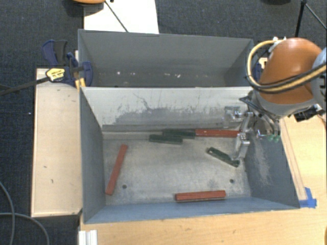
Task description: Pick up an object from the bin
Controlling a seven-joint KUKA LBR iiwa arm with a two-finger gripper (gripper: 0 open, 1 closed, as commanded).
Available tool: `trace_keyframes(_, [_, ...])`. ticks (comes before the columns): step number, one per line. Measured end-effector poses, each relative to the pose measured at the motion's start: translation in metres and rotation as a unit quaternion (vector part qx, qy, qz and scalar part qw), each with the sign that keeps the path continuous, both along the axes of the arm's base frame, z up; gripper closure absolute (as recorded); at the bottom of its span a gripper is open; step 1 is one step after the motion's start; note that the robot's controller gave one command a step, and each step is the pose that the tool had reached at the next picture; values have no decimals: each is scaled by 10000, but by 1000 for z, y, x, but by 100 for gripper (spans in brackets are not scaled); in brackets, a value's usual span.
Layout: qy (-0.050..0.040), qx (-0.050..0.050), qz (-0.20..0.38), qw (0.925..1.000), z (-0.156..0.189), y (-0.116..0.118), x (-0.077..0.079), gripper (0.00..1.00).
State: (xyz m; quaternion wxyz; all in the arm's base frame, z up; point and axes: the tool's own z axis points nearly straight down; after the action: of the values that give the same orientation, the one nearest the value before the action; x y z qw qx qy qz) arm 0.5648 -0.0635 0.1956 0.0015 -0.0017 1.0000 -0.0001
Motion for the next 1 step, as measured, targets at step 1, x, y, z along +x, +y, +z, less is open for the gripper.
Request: trace_keyframes(1, [0,0,2,10000,0,0,0,0])
